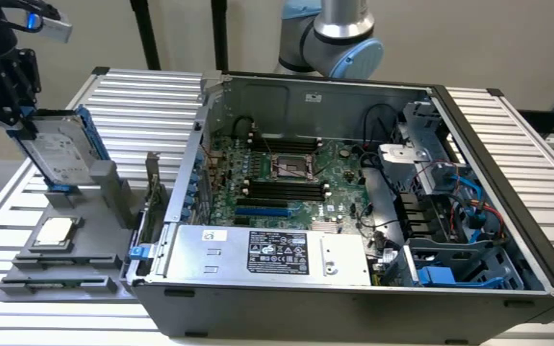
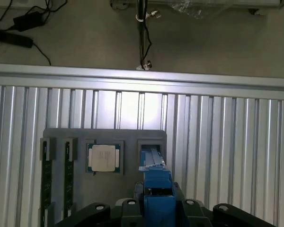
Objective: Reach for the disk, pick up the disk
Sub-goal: 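Pick up the disk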
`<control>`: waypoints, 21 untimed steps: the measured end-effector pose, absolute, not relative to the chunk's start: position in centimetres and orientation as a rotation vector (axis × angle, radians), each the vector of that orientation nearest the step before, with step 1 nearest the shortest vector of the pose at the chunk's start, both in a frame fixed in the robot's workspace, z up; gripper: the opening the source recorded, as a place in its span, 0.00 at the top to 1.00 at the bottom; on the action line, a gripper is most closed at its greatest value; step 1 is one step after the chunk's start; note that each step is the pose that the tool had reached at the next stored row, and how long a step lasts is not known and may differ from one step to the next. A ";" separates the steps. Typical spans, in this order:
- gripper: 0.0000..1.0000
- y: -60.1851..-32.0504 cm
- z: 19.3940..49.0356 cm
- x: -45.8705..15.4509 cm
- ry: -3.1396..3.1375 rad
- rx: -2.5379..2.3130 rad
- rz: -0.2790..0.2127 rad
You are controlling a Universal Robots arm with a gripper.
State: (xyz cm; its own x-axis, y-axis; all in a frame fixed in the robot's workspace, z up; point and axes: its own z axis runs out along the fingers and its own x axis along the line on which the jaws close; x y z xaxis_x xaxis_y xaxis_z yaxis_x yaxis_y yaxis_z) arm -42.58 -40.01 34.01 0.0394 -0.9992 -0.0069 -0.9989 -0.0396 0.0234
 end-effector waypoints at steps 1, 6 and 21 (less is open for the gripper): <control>0.67 -40.0 34.5 -42.6 -2.169 2.256 -0.033; 0.67 -40.1 36.7 -42.3 -2.169 2.256 -0.033; 0.67 -41.5 43.6 -39.1 -2.169 2.257 -0.037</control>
State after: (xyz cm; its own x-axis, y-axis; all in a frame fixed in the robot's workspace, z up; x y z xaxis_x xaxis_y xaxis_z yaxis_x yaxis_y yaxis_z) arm -39.09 -41.46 43.56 0.0399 -0.9992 -0.0091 -0.9989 -0.0401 0.0243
